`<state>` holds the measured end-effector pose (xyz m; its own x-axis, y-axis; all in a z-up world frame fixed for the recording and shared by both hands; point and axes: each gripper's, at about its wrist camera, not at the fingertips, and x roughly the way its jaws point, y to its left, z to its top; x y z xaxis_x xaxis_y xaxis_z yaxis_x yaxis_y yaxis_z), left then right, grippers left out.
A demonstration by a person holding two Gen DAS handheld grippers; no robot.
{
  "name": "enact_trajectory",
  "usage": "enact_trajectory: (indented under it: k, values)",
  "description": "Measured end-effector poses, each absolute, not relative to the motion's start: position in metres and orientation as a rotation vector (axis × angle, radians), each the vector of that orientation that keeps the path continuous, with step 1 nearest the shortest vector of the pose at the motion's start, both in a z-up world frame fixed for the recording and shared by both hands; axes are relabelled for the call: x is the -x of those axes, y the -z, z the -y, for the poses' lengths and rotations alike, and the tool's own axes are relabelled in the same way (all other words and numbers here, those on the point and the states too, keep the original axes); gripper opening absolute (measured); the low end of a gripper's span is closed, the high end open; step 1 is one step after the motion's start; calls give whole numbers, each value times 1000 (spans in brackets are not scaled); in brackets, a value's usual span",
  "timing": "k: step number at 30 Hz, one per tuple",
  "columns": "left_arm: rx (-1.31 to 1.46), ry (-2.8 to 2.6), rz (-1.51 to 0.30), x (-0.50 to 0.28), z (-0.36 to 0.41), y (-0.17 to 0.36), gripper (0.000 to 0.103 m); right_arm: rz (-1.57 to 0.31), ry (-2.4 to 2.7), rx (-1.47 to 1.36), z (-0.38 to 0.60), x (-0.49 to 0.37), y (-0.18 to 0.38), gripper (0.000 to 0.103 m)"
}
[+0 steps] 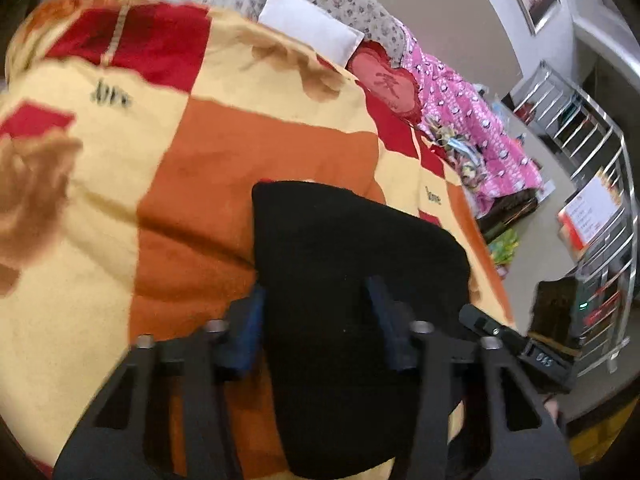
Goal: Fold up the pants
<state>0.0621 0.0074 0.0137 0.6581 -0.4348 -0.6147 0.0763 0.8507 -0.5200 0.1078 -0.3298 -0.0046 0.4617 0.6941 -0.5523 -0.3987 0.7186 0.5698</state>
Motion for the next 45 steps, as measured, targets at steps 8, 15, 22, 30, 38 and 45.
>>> enact_trajectory:
  k: [8,15,22,30,38,45]
  values:
    - [354,291,-696,-98,0,-58,34,-744,-729,-444,336,-132,-31,37]
    - [281,199,-828,-154,-1,-18,49,-905,-641,-409,313,-198,-1,39]
    - [182,125,-709,-105,6,-50,50,-752,-582,-322,323,-156,-39,40]
    - [121,-19,-702,-26,66,-35,65,-512,-564,141,300,-50,-33,40]
    - [18,-97,-784,-20,94,3,66,-596,-489,102,311,-50,-16,40]
    - [49,-87,-794,-17,88,6,78,-725,-454,141,302,-60,5,40]
